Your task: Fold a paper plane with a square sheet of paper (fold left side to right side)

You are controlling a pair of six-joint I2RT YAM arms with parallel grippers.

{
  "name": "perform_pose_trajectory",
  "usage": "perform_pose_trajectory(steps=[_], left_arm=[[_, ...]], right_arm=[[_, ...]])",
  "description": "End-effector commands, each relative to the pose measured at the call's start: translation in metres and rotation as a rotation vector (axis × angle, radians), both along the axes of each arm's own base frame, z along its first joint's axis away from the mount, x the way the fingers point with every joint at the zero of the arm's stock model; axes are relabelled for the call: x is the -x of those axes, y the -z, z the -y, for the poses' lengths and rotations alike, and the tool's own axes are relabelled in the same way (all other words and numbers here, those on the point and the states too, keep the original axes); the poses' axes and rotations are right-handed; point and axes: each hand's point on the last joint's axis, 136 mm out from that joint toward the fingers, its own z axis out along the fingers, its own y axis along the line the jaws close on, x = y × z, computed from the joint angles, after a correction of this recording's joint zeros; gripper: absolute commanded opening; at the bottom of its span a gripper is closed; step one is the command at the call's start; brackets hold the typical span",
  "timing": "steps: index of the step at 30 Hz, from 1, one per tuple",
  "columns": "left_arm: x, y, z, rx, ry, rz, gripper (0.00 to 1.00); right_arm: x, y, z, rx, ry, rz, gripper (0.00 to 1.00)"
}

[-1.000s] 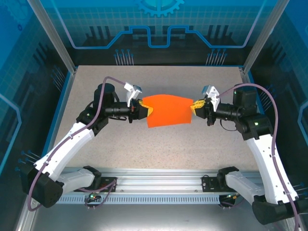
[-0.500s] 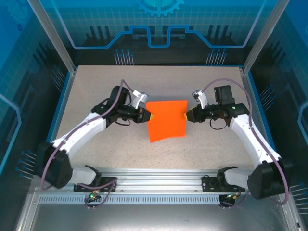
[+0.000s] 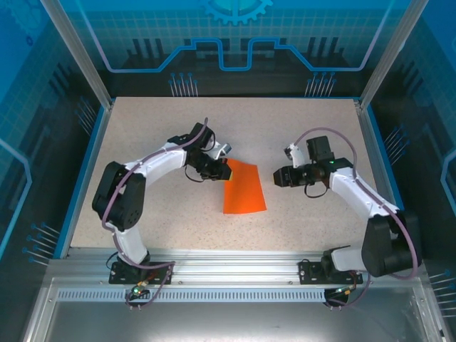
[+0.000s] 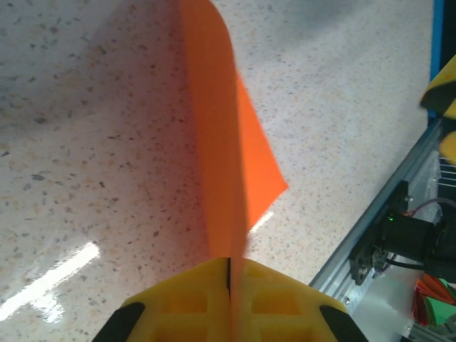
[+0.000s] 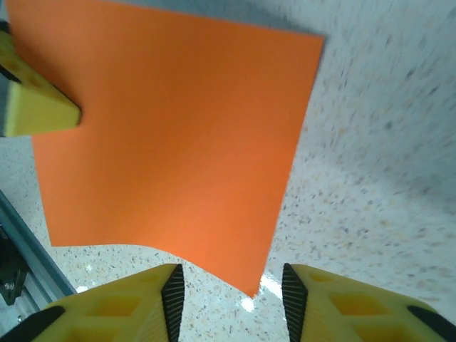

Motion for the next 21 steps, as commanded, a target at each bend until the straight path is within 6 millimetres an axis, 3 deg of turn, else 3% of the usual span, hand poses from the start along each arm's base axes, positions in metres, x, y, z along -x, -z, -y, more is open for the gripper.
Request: perform_pose_trajectory(steps=[1,5,9,14,21], left_arm=[[-0.002,0.004,-0.007,-0.058,-0.009,-0.036,0.0],[-0.004,0.006,-0.005,-0.064,-0.001,-0.058,0.0],[-0.005,0.005,-0.002,-0.047,-0.01,-0.064,0.02],[-0.007,0.001,0.007,0.021,-0.028,-0.089,0.25],[-0.009,-0.009,0.025,0.135,-0.039,-0.105,0.45]], right_arm=[[0.0,0.025,-0.021,-0.052,0.038,-0.087,0.41],[-0.002,0.051,-0.037,-0.011,0.035,-0.164,0.39],[0.001,0.072,-0.041,0.055,0.042,-0.224,0.37],[0.011,0.094,-0.037,0.136,0.049,-0.281,0.36],[0.013,0.099,-0.032,0.172,0.054,-0.277,0.36]])
